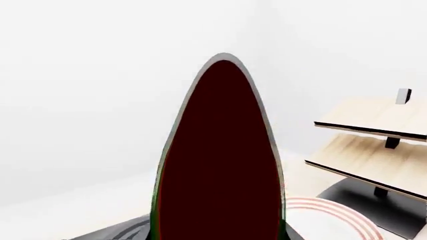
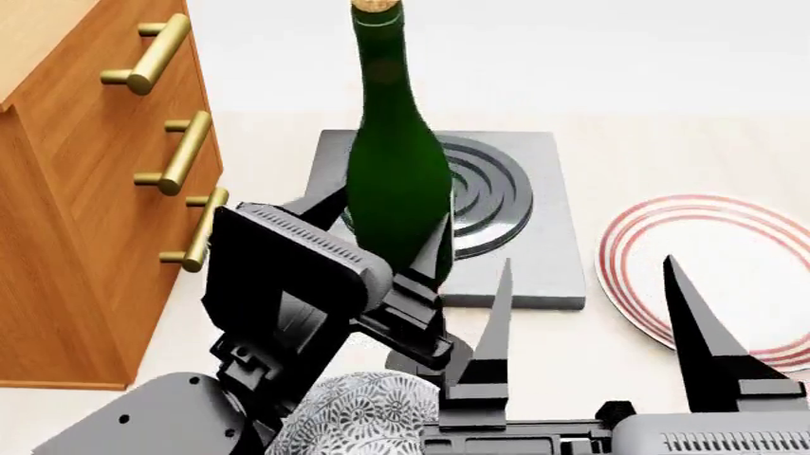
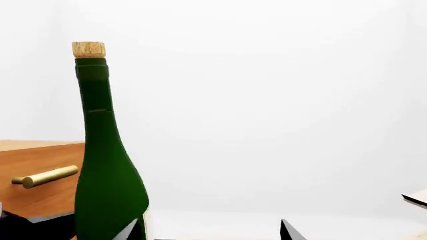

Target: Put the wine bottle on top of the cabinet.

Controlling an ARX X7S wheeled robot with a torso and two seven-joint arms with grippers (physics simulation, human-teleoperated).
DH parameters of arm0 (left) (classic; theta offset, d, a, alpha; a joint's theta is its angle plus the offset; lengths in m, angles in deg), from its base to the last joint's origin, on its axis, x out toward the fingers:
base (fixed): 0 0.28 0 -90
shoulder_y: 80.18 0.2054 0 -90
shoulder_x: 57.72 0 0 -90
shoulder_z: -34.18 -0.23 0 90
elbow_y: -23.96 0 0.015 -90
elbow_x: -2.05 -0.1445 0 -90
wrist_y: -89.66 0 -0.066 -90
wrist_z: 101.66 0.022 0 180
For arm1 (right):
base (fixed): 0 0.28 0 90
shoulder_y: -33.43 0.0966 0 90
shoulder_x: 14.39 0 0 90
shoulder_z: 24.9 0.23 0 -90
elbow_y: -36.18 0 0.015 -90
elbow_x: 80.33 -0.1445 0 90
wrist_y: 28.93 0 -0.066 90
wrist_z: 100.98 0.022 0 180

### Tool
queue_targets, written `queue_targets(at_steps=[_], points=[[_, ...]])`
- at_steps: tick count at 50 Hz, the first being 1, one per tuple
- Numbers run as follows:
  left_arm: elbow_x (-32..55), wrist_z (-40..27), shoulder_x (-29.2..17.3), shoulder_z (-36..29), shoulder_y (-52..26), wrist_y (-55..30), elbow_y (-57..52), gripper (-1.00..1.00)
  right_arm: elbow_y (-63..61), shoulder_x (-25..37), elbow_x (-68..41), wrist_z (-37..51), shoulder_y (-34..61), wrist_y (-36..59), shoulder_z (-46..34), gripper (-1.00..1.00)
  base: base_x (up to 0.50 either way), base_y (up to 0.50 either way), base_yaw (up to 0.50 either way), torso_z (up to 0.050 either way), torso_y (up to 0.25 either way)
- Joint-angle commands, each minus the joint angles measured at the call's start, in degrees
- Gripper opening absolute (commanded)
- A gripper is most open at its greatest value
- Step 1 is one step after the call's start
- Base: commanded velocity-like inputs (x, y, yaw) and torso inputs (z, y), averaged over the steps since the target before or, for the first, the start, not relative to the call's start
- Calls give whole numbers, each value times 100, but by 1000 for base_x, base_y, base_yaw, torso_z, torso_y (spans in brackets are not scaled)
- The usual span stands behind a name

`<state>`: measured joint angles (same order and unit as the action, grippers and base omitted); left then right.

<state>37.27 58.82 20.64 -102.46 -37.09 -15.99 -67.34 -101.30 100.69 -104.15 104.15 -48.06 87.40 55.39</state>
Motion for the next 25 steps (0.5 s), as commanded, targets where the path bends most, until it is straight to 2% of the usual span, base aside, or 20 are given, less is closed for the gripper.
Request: queue_targets(at_steps=[1,12,22,25], points=[[296,-327,-229,344,-540,-404,-311,-100,142,-8,116,17,-420,-400,72,100,0,0,0,0,0],[518,-489,-385,624,-1199,-880,-453,-100,129,15,74,42,-457,-423,113,100,0,0,0,1,1],[725,-488,-572,829,-2418,-1706,-353,-100,42,38,-13,85,-426,-355,147,100,0,0,0,0,1],[624,-358,-611,785,-3117,-2054,31,-100,-9,49,-17,97,-406,-312,113,100,0,0,0,0,3]])
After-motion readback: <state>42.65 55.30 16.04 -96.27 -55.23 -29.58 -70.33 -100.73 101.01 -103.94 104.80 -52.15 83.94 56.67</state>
